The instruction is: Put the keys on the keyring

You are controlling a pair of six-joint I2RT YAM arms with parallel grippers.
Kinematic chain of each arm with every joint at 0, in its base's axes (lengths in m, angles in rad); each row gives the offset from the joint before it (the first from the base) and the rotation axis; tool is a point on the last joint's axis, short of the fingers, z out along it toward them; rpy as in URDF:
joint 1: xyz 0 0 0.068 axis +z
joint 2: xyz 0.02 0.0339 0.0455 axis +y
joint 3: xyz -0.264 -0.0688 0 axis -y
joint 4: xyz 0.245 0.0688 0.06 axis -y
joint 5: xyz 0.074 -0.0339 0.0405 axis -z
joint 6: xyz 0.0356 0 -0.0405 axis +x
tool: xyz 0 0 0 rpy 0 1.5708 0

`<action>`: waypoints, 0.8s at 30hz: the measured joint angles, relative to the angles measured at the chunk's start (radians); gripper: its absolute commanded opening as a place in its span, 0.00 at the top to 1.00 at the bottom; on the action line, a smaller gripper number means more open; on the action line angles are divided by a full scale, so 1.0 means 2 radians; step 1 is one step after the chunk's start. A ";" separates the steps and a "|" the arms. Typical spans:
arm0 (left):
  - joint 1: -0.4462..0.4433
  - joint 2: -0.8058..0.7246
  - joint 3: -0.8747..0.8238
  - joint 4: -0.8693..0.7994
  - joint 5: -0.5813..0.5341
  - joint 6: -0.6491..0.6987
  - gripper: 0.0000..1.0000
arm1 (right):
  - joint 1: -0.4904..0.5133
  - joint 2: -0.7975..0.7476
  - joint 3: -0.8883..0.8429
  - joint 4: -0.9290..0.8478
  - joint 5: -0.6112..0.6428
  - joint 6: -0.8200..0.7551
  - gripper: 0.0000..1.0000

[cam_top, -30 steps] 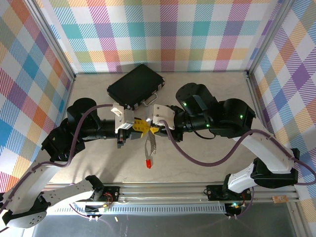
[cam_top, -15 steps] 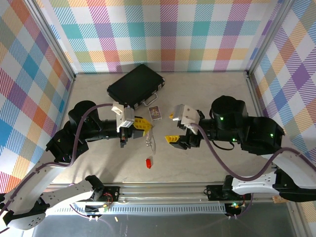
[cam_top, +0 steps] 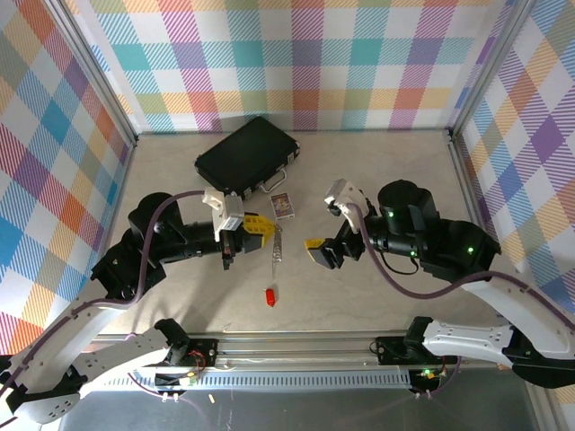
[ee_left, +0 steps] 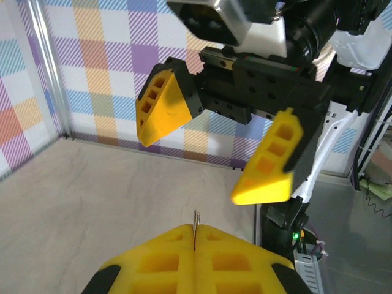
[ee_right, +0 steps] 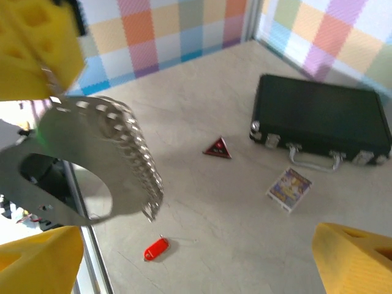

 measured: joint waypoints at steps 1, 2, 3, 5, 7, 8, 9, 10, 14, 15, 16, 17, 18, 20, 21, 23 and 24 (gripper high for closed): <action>0.000 -0.002 -0.007 0.003 -0.005 -0.002 1.00 | -0.006 0.001 -0.006 0.001 0.000 0.011 0.01; 0.000 -0.005 -0.016 0.004 -0.009 -0.006 1.00 | -0.013 0.004 -0.011 0.001 0.000 0.023 0.00; 0.000 -0.008 -0.023 0.005 -0.014 -0.010 1.00 | -0.018 0.007 -0.015 0.001 0.000 0.034 0.01; 0.000 -0.017 -0.039 0.007 -0.025 -0.016 1.00 | -0.025 0.016 -0.025 0.002 0.001 0.056 0.01; 0.000 -0.029 -0.052 0.002 -0.039 -0.017 1.00 | -0.029 0.025 -0.040 0.004 0.001 0.079 0.01; 0.000 -0.034 -0.054 -0.005 -0.047 -0.017 1.00 | -0.030 0.029 -0.049 0.005 0.000 0.090 0.01; 0.000 -0.038 -0.055 -0.010 -0.056 -0.017 1.00 | -0.030 0.033 -0.061 0.006 0.000 0.100 0.01; 0.000 -0.039 -0.055 -0.012 -0.063 -0.017 1.00 | -0.030 0.037 -0.070 0.006 0.000 0.108 0.01; 0.000 -0.045 -0.073 -0.011 -0.096 -0.022 1.00 | -0.030 0.067 -0.084 0.005 -0.002 0.129 0.01; 0.000 -0.047 -0.081 -0.011 -0.103 -0.026 1.00 | -0.030 0.074 -0.087 0.007 -0.002 0.133 0.01; 0.000 -0.049 -0.090 -0.011 -0.110 -0.028 1.00 | -0.031 0.080 -0.090 0.012 -0.003 0.137 0.01; 0.000 -0.050 -0.097 -0.012 -0.118 -0.030 1.00 | -0.034 0.085 -0.095 0.017 -0.006 0.142 0.01; 0.000 -0.050 -0.104 -0.012 -0.127 -0.034 1.00 | -0.037 0.090 -0.101 0.022 -0.009 0.146 0.01; 0.000 -0.051 -0.110 -0.012 -0.140 -0.039 1.00 | -0.040 0.100 -0.107 0.028 -0.014 0.150 0.01; 0.000 -0.051 -0.111 -0.012 -0.147 -0.041 1.00 | -0.042 0.106 -0.109 0.032 -0.017 0.152 0.01; 0.002 -0.052 -0.111 -0.011 -0.155 -0.042 1.00 | -0.047 0.119 -0.112 0.043 -0.024 0.157 0.01; 0.002 -0.053 -0.111 -0.011 -0.160 -0.043 1.00 | -0.050 0.125 -0.115 0.050 -0.029 0.158 0.01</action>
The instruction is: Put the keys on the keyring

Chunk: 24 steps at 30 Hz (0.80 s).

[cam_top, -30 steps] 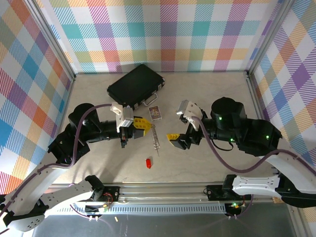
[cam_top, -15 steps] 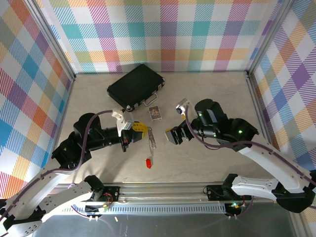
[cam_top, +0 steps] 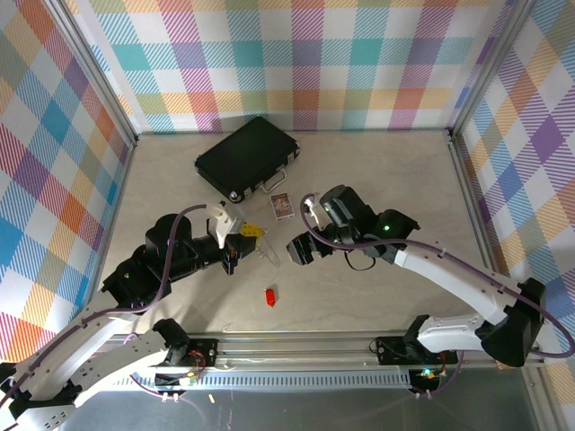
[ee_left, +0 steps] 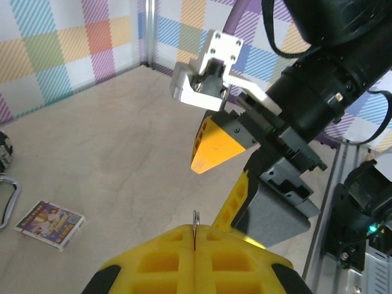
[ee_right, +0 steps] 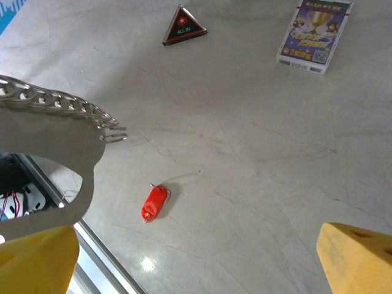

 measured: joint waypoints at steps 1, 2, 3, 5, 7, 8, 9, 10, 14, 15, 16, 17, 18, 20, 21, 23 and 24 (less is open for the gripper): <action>0.001 -0.001 0.000 0.000 -0.002 -0.001 1.00 | -0.002 0.004 -0.003 0.006 -0.005 0.002 0.01; 0.002 -0.001 0.000 0.000 -0.005 -0.002 1.00 | -0.005 0.009 -0.008 0.011 -0.010 0.005 0.01; 0.004 -0.001 0.000 0.001 -0.007 -0.004 1.00 | -0.007 0.012 -0.014 0.017 -0.013 0.008 0.01; 0.008 -0.002 0.000 0.001 -0.010 -0.009 1.00 | -0.009 0.016 -0.025 0.024 -0.019 0.013 0.01; 0.015 -0.002 0.000 0.003 -0.012 -0.014 1.00 | -0.012 0.016 -0.038 0.030 -0.024 0.017 0.01; 0.021 -0.002 0.000 0.003 -0.013 -0.018 1.00 | -0.013 0.016 -0.044 0.033 -0.025 0.022 0.01; 0.026 -0.002 -0.001 0.004 -0.013 -0.022 1.00 | -0.013 0.015 -0.052 0.040 -0.027 0.026 0.01; 0.031 -0.002 -0.004 0.007 -0.013 -0.025 1.00 | -0.014 0.015 -0.061 0.045 -0.029 0.030 0.01; 0.052 -0.005 -0.021 0.023 -0.013 -0.041 1.00 | -0.016 0.015 -0.091 0.055 -0.042 0.047 0.00; 0.056 -0.008 -0.027 0.025 -0.013 -0.046 1.00 | -0.016 0.015 -0.096 0.056 -0.045 0.049 0.00; 0.060 -0.012 -0.034 0.026 -0.014 -0.049 1.00 | -0.016 0.015 -0.100 0.057 -0.048 0.051 0.00; 0.064 -0.019 -0.040 0.026 -0.014 -0.052 1.00 | -0.016 0.015 -0.103 0.059 -0.052 0.052 0.00; 0.068 -0.027 -0.047 0.025 -0.015 -0.055 1.00 | -0.016 0.016 -0.103 0.060 -0.056 0.052 0.00; 0.078 -0.041 -0.053 0.021 -0.016 -0.061 1.00 | -0.016 0.022 -0.103 0.066 -0.066 0.052 0.02; 0.085 -0.047 -0.053 0.018 -0.016 -0.064 1.00 | -0.016 0.029 -0.103 0.072 -0.073 0.052 0.04; 0.097 -0.057 -0.053 0.012 -0.016 -0.066 1.00 | -0.016 0.049 -0.103 0.083 -0.088 0.053 0.06; 0.102 -0.061 -0.053 0.009 -0.016 -0.068 1.00 | -0.016 0.063 -0.103 0.089 -0.096 0.053 0.07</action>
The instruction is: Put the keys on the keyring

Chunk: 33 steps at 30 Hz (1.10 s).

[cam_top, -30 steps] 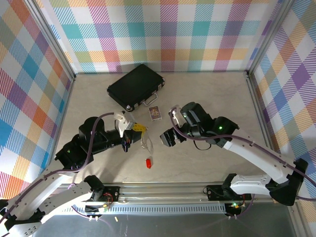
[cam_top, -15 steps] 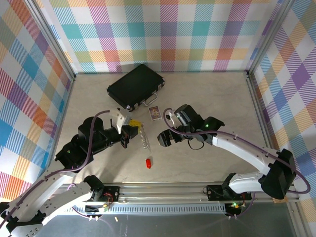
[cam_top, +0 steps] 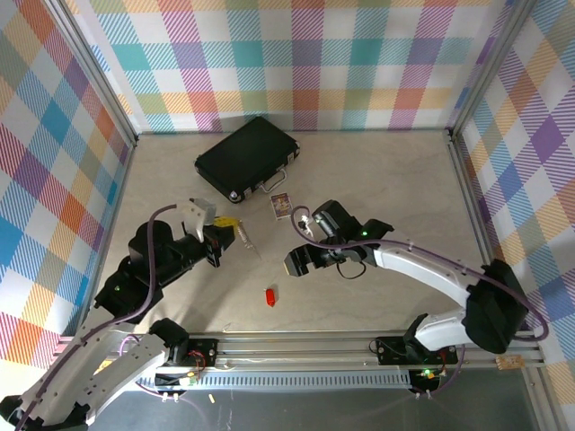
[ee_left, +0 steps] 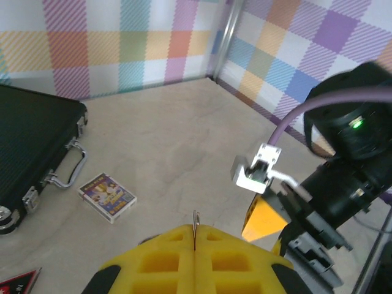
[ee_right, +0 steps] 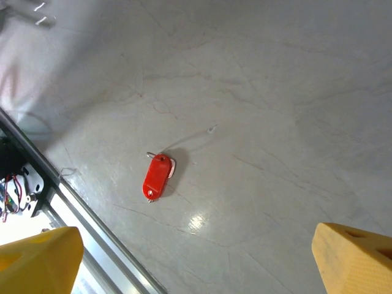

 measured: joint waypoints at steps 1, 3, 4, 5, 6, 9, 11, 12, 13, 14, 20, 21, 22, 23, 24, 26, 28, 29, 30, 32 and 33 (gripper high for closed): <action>0.003 -0.002 0.000 -0.003 0.000 -0.002 1.00 | 0.000 0.011 0.000 0.004 -0.006 0.001 0.07; 0.006 -0.009 0.000 -0.010 0.004 -0.005 1.00 | 0.003 0.032 -0.003 0.020 -0.019 0.003 0.08; 0.006 -0.011 0.000 -0.011 0.005 -0.006 1.00 | 0.005 0.039 -0.006 0.026 -0.023 0.003 0.09; 0.007 -0.016 0.000 -0.012 0.008 -0.008 1.00 | 0.008 0.045 -0.007 0.030 -0.028 0.002 0.11; 0.007 -0.019 -0.001 -0.012 0.011 -0.009 1.00 | 0.012 0.052 -0.007 0.034 -0.033 -0.002 0.12; 0.009 -0.025 -0.003 -0.011 0.029 -0.014 1.00 | 0.025 0.073 -0.007 0.055 -0.052 -0.026 0.14; 0.010 -0.024 -0.003 -0.010 0.044 -0.019 1.00 | 0.029 0.081 -0.007 0.064 -0.066 -0.049 0.15; 0.010 -0.023 -0.003 -0.010 0.052 -0.020 1.00 | 0.031 0.085 -0.007 0.070 -0.075 -0.063 0.16; 0.010 -0.022 -0.003 -0.010 0.059 -0.022 1.00 | 0.033 0.088 -0.007 0.074 -0.080 -0.074 0.16; 0.010 -0.021 -0.003 -0.011 0.066 -0.022 1.00 | 0.033 0.092 -0.007 0.079 -0.088 -0.087 0.17; 0.010 -0.021 0.007 -0.032 0.093 -0.022 1.00 | 0.033 0.125 -0.005 0.103 -0.119 -0.149 0.21; 0.010 -0.021 0.010 -0.035 0.096 -0.022 1.00 | 0.033 0.133 -0.002 0.106 -0.123 -0.161 0.21; 0.010 -0.021 0.012 -0.036 0.098 -0.022 1.00 | 0.033 0.140 -0.001 0.108 -0.125 -0.169 0.22; 0.010 -0.021 0.014 -0.037 0.101 -0.022 1.00 | 0.033 0.147 0.002 0.108 -0.128 -0.182 0.22; 0.010 -0.021 0.017 -0.039 0.103 -0.022 1.00 | 0.033 0.154 0.005 0.108 -0.130 -0.195 0.23; 0.010 -0.020 0.023 -0.047 0.106 -0.022 1.00 | 0.033 0.167 0.014 0.109 -0.133 -0.217 0.23; 0.010 -0.016 0.031 -0.056 0.109 -0.022 1.00 | 0.033 0.178 0.019 0.116 -0.133 -0.236 0.23; 0.010 -0.014 0.035 -0.062 0.109 -0.022 1.00 | 0.033 0.181 0.019 0.120 -0.134 -0.244 0.24; 0.010 -0.012 0.038 -0.065 0.109 -0.022 1.00 | 0.033 0.184 0.019 0.124 -0.135 -0.251 0.24; 0.010 -0.008 0.045 -0.075 0.109 -0.020 1.00 | 0.033 0.191 0.019 0.134 -0.138 -0.262 0.24; 0.010 -0.006 0.049 -0.078 0.109 -0.019 1.00 | 0.033 0.195 0.020 0.137 -0.140 -0.268 0.25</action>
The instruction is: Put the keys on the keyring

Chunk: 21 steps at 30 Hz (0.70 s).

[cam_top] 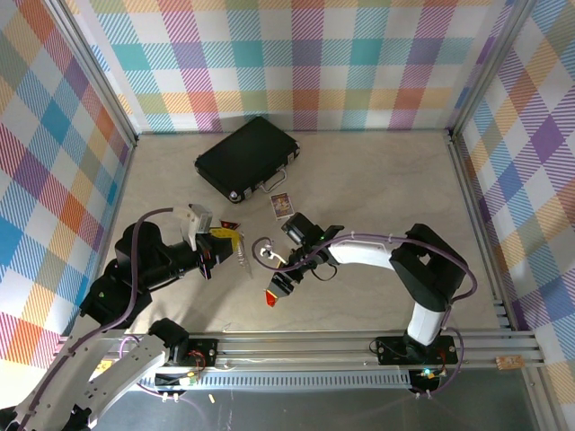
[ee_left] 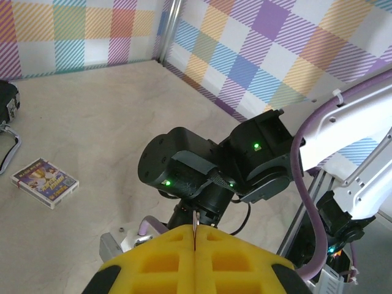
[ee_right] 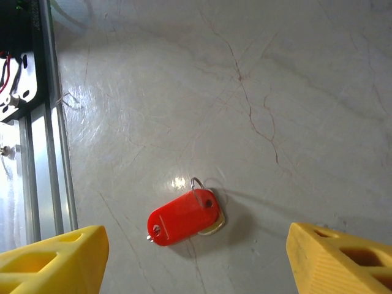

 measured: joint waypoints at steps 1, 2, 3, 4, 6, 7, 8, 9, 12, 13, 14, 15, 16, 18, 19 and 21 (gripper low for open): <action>0.000 0.001 0.003 -0.003 0.000 0.000 1.00 | 0.000 0.005 0.002 0.001 -0.001 -0.005 0.26; 0.000 0.002 0.006 -0.007 0.000 0.001 1.00 | 0.000 0.011 0.006 0.001 -0.003 -0.011 0.28; 0.000 0.002 0.007 -0.009 0.000 0.002 1.00 | 0.000 0.018 0.009 0.000 -0.003 -0.017 0.29; 0.000 0.002 0.008 -0.010 0.001 0.002 1.00 | 0.000 0.023 0.013 -0.001 -0.004 -0.023 0.30; 0.001 0.005 0.011 -0.015 0.006 0.003 1.00 | 0.000 0.030 0.016 -0.001 -0.004 -0.030 0.33; 0.001 0.007 0.013 -0.017 0.009 0.004 1.00 | 0.000 0.031 0.016 -0.001 -0.005 -0.033 0.33; 0.001 0.010 0.014 -0.019 0.011 0.006 1.00 | 0.000 0.033 0.017 -0.001 -0.006 -0.036 0.35; 0.001 0.011 0.015 -0.021 0.013 0.007 1.00 | 0.000 0.035 0.019 -0.001 -0.009 -0.038 0.36; 0.001 0.014 0.015 -0.023 0.015 0.008 1.00 | 0.001 0.042 0.024 -0.001 -0.014 -0.044 0.41; 0.001 0.014 0.015 -0.023 0.016 0.008 1.00 | 0.001 0.044 0.025 -0.001 -0.016 -0.046 0.42; 0.001 0.013 0.015 -0.023 0.017 0.007 1.00 | 0.002 0.046 0.027 -0.001 -0.017 -0.048 0.44; 0.001 0.011 0.015 -0.023 0.017 0.007 1.00 | 0.003 0.049 0.028 -0.001 -0.018 -0.049 0.46; 0.001 0.010 0.015 -0.023 0.017 0.007 1.00 | 0.004 0.051 0.029 -0.001 -0.019 -0.050 0.46; 0.001 0.006 0.015 -0.023 0.017 0.007 1.00 | 0.010 0.056 0.031 -0.002 -0.019 -0.051 0.47; 0.001 0.004 0.015 -0.023 0.017 0.007 1.00 | 0.011 0.058 0.031 -0.002 -0.019 -0.052 0.48; 0.001 0.003 0.015 -0.025 0.017 0.007 1.00 | 0.017 0.060 0.031 -0.003 -0.019 -0.052 0.50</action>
